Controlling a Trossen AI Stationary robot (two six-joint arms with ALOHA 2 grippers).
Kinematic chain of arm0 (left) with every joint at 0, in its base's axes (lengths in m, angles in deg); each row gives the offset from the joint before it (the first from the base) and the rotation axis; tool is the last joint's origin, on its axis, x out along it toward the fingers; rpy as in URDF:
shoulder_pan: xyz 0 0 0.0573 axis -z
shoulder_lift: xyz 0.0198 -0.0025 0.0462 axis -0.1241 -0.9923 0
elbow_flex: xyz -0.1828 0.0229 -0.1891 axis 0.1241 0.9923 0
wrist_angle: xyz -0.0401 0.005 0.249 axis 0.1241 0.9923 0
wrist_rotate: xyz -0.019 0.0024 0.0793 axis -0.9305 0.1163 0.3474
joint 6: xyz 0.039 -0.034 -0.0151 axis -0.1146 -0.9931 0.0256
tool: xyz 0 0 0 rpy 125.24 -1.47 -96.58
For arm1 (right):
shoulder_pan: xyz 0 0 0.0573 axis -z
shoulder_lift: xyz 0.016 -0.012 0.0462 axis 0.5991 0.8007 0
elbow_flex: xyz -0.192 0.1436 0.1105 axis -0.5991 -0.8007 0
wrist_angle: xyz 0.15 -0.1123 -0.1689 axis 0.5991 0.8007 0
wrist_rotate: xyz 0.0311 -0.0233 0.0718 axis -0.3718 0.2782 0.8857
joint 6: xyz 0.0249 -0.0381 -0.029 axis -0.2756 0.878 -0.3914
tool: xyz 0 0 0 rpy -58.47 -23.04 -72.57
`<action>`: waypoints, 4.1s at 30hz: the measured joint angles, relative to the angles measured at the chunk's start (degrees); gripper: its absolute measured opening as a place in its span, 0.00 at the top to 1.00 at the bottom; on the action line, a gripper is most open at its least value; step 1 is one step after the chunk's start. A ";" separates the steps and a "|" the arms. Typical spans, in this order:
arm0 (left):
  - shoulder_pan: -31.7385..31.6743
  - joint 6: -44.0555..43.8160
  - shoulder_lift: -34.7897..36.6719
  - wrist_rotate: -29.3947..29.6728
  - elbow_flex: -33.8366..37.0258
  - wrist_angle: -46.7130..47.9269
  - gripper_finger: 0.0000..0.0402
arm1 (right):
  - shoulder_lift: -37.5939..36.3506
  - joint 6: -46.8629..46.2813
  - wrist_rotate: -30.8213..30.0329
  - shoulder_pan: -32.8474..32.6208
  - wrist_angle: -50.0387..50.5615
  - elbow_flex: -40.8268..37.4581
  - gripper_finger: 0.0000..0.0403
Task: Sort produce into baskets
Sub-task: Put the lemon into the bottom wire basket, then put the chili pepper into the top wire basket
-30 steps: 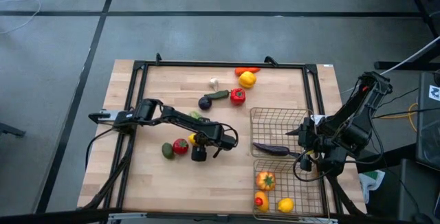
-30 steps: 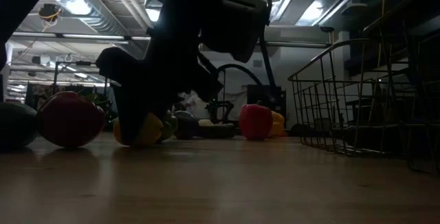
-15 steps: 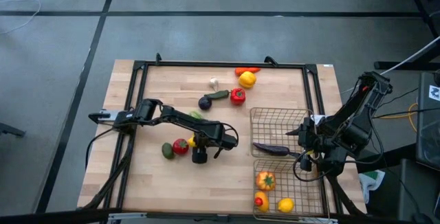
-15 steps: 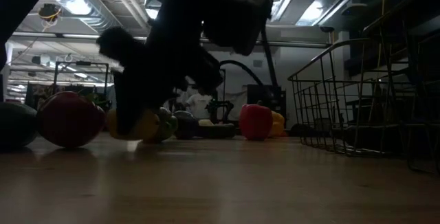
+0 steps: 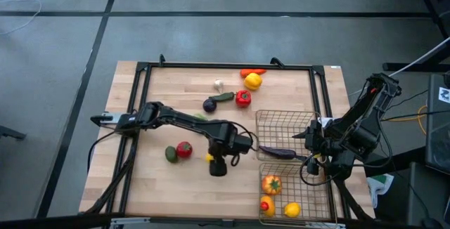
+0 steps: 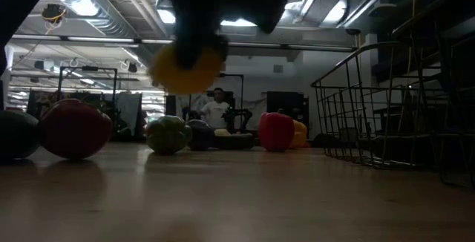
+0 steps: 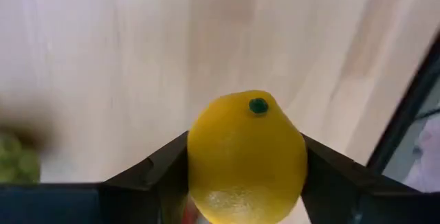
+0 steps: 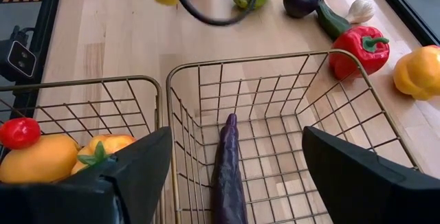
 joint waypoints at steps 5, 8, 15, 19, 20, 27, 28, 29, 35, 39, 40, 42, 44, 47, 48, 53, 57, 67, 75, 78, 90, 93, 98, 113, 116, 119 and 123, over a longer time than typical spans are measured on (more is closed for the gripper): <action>1.47 -3.58 0.01 -0.02 -4.35 -10.23 0.46 | 0.00 0.00 0.00 -0.02 -0.02 0.00 0.19; 2.30 -6.52 0.01 -0.01 -5.16 -18.91 0.46 | 0.00 0.00 0.00 -0.01 -0.04 0.00 0.19; 4.42 -10.05 0.01 1.25 -5.17 -39.56 0.46 | 0.00 -0.01 0.00 -0.01 -0.07 0.00 0.19; 5.60 -9.71 -0.01 5.92 -5.17 -46.42 0.46 | 0.00 0.00 0.00 -0.02 -0.07 0.00 0.19; 5.82 -9.35 -0.31 7.17 -5.18 -48.12 0.46 | 0.00 0.00 0.00 -0.01 -0.07 0.00 0.19; 7.17 -8.81 -3.97 9.58 -4.98 -59.58 0.45 | 0.00 0.00 -0.02 -0.02 -0.11 0.06 0.19; 7.38 -8.78 -4.45 9.62 -4.98 -60.38 0.45 | 0.04 0.00 -0.02 0.01 -0.18 0.07 0.19; 7.52 -8.74 -4.87 9.64 -4.98 -60.89 0.45 | 0.06 0.00 -0.01 -0.01 -0.14 0.07 0.19; 8.17 -5.55 -7.98 10.55 -4.94 -63.80 0.45 | 0.33 0.00 -0.04 -0.02 -0.09 0.09 0.19; 8.64 -3.13 -9.18 11.11 -4.93 -64.24 0.45 | 0.36 0.00 -0.04 -0.01 -0.07 0.09 0.19; 8.79 -2.67 -9.30 11.14 -4.93 -64.15 0.45 | 0.37 0.00 -0.03 0.00 -0.05 0.07 0.19; 8.92 -1.01 -10.17 11.15 -4.95 -65.40 0.45 | 0.35 0.00 -0.04 0.01 -0.04 0.07 0.19; 9.18 0.35 -10.54 11.19 -4.90 -65.13 0.45 | 0.35 0.00 -0.04 0.01 -0.06 0.07 0.19; 9.29 2.35 -10.62 11.46 -4.89 -66.17 0.45 | 0.35 0.00 -0.03 -0.02 -0.06 0.04 0.19; 9.29 2.63 -10.59 11.73 -4.95 -66.45 0.45 | 0.35 -0.01 -0.04 0.01 -0.07 0.04 0.19; 9.29 2.69 -10.64 13.18 -4.93 -65.23 0.41 | 0.35 0.00 -0.04 -0.01 -0.06 0.04 0.19; 9.29 2.71 -10.64 14.65 -4.95 -65.08 0.34 | 0.35 0.00 -0.04 0.01 -0.04 0.04 0.19; 9.25 2.69 -10.64 14.75 -4.95 -64.65 0.31 | 0.35 0.00 -0.04 0.01 -0.07 0.04 0.19; 8.75 2.79 -10.52 14.73 -4.94 -64.60 0.31 | 0.35 0.00 -0.04 0.01 -0.07 0.02 0.19; 8.33 2.80 -10.19 14.73 -4.95 -64.48 0.31 | 0.35 0.00 -0.04 0.01 -0.07 0.02 0.19; 6.33 4.66 -4.54 14.56 -4.93 -57.25 0.31 | 0.35 0.00 -0.04 -0.01 -0.07 -0.02 0.19; 5.62 4.65 -2.44 14.54 -4.93 -53.64 0.31 | 0.35 -0.02 -0.04 -0.02 -0.09 -0.02 0.19; 4.29 4.78 0.71 14.55 -4.93 -46.89 0.31 | 0.35 -0.02 -0.04 -0.01 -0.15 -0.02 0.19; -3.75 12.33 8.46 20.44 -4.93 -32.85 0.31 | 0.39 0.02 -4.34 2.31 -8.34 -0.01 0.19; -6.20 12.82 9.10 20.44 -4.93 -32.06 0.31 | 0.39 3.07 -4.01 6.07 -8.35 0.00 0.19; -8.63 14.33 9.19 20.50 -4.93 -31.09 0.31 | 0.39 8.74 -1.54 11.11 -8.75 0.00 0.19; -11.52 16.45 9.19 20.50 -4.93 -27.98 0.31 | 0.39 16.03 3.18 19.59 -8.99 0.00 0.19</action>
